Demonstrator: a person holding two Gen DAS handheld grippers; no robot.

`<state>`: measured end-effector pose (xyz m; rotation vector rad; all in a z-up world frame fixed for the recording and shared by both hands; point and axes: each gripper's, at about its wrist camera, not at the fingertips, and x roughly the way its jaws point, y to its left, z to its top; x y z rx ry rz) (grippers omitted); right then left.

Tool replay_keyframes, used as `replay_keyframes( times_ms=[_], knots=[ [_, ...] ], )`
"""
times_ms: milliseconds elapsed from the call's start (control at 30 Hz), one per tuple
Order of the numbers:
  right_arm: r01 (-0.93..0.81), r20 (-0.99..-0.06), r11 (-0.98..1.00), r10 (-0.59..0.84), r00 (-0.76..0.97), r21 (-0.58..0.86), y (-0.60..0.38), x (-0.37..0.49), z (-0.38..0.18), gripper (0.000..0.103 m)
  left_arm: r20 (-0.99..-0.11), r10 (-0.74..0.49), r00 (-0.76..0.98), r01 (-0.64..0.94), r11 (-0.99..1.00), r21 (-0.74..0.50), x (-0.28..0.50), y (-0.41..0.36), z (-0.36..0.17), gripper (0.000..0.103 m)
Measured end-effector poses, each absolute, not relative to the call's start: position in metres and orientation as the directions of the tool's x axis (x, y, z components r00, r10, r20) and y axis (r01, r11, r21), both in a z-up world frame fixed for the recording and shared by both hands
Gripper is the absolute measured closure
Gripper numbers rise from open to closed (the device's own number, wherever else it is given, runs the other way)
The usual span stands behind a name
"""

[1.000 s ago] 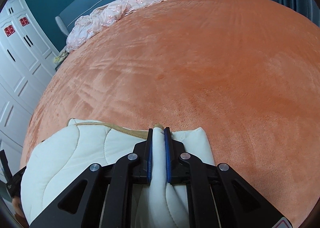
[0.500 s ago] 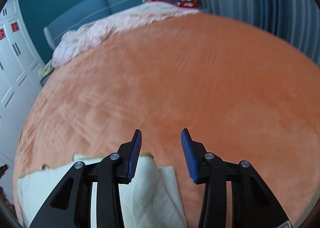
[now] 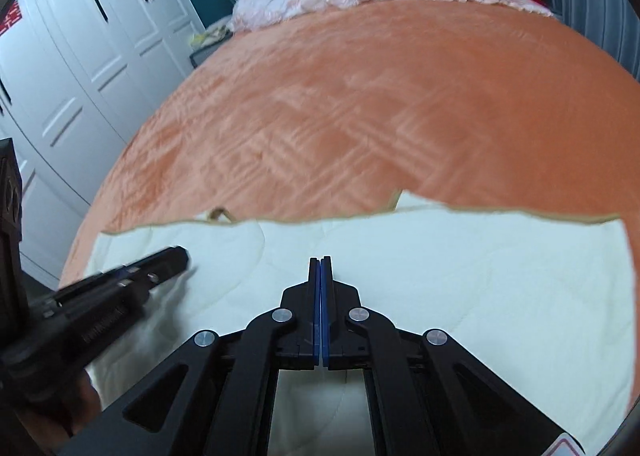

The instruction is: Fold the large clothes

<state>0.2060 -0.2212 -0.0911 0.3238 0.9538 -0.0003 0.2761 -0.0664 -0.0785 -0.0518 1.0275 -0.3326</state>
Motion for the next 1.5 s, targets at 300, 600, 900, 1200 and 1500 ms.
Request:
replay_keyframes(
  times_ms=[300,600,900,1200,1500],
  knots=[
    [0.144,-0.821,0.957,0.133,0.555,0.252,-0.208,0.204,-0.140,0.103,-0.816,-0.243,0.524,0.229,0.963,-0.139,0.276,-0.079,-0.130,0.098],
    [0.133,-0.809,0.955,0.145,0.569,0.265,-0.208,0.211,-0.150,0.103,-0.801,-0.213,0.559,0.234,0.968,-0.094,0.279,-0.086,-0.138,0.100],
    [0.135,-0.793,0.946,0.163,0.587,0.294,-0.211,0.216,-0.155,0.103,-0.787,-0.209,0.581,0.221,0.971,-0.095,0.280,-0.086,-0.141,0.100],
    [0.137,-0.786,0.945,0.161,0.597,0.297,-0.211,0.217,-0.156,0.103,-0.781,-0.210,0.589,0.215,0.972,-0.099,0.281,-0.085,-0.143,0.100],
    [0.146,-0.776,0.940,0.158,0.610,0.307,-0.214,0.220,-0.158,0.103,-0.779,-0.203,0.593,0.203,0.974,-0.099,0.285,-0.085,-0.145,0.100]
  ],
)
